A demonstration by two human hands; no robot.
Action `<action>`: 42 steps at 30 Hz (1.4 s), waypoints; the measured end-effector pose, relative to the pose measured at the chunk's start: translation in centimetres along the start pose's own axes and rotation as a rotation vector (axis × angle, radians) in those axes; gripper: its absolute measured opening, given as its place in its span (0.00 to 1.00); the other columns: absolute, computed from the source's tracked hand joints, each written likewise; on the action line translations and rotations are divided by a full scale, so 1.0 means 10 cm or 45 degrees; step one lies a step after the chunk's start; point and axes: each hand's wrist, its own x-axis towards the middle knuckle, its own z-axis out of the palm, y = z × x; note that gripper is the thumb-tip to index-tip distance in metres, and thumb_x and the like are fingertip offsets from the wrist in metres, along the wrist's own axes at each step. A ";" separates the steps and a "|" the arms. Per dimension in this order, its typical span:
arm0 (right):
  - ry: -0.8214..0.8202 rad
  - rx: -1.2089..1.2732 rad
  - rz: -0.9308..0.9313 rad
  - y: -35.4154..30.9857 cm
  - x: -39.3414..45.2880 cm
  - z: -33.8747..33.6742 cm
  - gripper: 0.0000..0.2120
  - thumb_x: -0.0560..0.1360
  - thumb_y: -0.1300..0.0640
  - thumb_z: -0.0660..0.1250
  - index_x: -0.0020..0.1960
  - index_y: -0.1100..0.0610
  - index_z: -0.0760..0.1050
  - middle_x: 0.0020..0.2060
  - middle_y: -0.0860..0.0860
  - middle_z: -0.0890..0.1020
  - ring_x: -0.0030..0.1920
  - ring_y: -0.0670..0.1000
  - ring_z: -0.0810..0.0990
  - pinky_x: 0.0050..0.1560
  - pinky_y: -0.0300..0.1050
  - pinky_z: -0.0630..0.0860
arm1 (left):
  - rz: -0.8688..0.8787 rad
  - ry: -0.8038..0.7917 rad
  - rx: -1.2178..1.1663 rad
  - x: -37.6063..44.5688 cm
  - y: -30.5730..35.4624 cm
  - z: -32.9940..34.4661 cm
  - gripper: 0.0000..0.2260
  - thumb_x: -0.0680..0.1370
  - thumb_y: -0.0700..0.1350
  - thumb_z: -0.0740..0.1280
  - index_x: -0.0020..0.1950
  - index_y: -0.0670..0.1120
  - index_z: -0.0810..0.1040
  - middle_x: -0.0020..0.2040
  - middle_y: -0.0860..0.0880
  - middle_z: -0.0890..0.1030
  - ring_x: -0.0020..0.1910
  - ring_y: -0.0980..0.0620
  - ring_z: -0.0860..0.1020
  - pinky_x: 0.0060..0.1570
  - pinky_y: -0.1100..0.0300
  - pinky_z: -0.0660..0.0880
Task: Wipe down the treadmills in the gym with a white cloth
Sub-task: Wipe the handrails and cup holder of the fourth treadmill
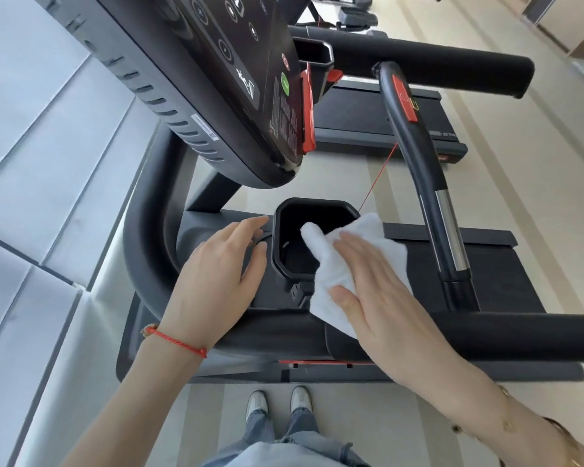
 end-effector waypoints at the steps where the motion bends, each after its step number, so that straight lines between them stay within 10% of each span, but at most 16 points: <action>1: 0.013 0.023 0.059 0.01 -0.02 0.02 0.26 0.82 0.43 0.46 0.78 0.46 0.43 0.77 0.39 0.45 0.75 0.35 0.42 0.73 0.30 0.44 | 0.007 0.002 -0.004 0.02 0.03 0.02 0.16 0.81 0.47 0.61 0.68 0.50 0.74 0.55 0.55 0.81 0.53 0.53 0.79 0.52 0.58 0.75; 4: 0.078 0.008 0.209 0.05 -0.02 0.08 0.30 0.79 0.39 0.42 0.77 0.44 0.34 0.76 0.38 0.35 0.75 0.36 0.37 0.67 0.27 0.42 | 0.026 -0.009 -0.025 0.10 0.09 0.10 0.17 0.81 0.48 0.60 0.69 0.49 0.72 0.57 0.53 0.80 0.54 0.51 0.79 0.53 0.53 0.76; 10: 0.021 0.344 0.504 0.30 0.53 0.03 0.30 0.83 0.47 0.51 0.78 0.50 0.39 0.79 0.48 0.49 0.69 0.58 0.68 0.59 0.46 0.66 | -0.006 0.025 0.000 0.25 0.10 0.22 0.21 0.80 0.49 0.61 0.72 0.46 0.69 0.65 0.48 0.76 0.57 0.46 0.78 0.56 0.48 0.76; 15: -0.020 0.451 0.326 0.46 0.86 -0.07 0.26 0.82 0.52 0.57 0.76 0.51 0.53 0.73 0.50 0.62 0.69 0.50 0.65 0.59 0.40 0.59 | -0.049 -0.008 0.053 0.27 0.05 0.31 0.22 0.80 0.49 0.62 0.74 0.46 0.68 0.63 0.47 0.77 0.58 0.49 0.76 0.54 0.60 0.70; 19: -0.137 0.590 0.283 0.52 0.56 0.00 0.33 0.81 0.49 0.56 0.77 0.43 0.38 0.76 0.40 0.48 0.63 0.31 0.53 0.62 0.35 0.51 | -0.057 -0.015 0.049 0.27 0.04 0.32 0.22 0.80 0.51 0.61 0.74 0.48 0.67 0.60 0.49 0.77 0.56 0.51 0.76 0.50 0.62 0.69; 28: -0.188 -0.026 -0.157 0.42 1.39 -0.18 0.20 0.77 0.54 0.63 0.68 0.51 0.66 0.60 0.47 0.76 0.56 0.52 0.74 0.48 0.48 0.68 | -0.065 -0.014 0.060 0.27 0.06 0.31 0.22 0.80 0.51 0.60 0.74 0.49 0.68 0.55 0.51 0.78 0.49 0.52 0.77 0.46 0.61 0.73; 37: -0.154 0.406 0.076 0.64 0.94 -0.17 0.24 0.81 0.50 0.58 0.75 0.47 0.56 0.70 0.46 0.65 0.66 0.48 0.68 0.66 0.48 0.67 | -0.052 0.007 0.024 0.28 0.07 0.30 0.21 0.80 0.49 0.62 0.73 0.51 0.68 0.54 0.52 0.78 0.51 0.52 0.77 0.51 0.55 0.76; 42: -0.134 0.268 0.172 0.57 0.99 -0.10 0.25 0.81 0.46 0.58 0.74 0.51 0.55 0.69 0.50 0.66 0.61 0.51 0.72 0.53 0.45 0.66 | -0.040 0.000 0.038 0.27 0.07 0.30 0.22 0.80 0.50 0.61 0.74 0.50 0.68 0.55 0.51 0.78 0.50 0.52 0.77 0.50 0.58 0.75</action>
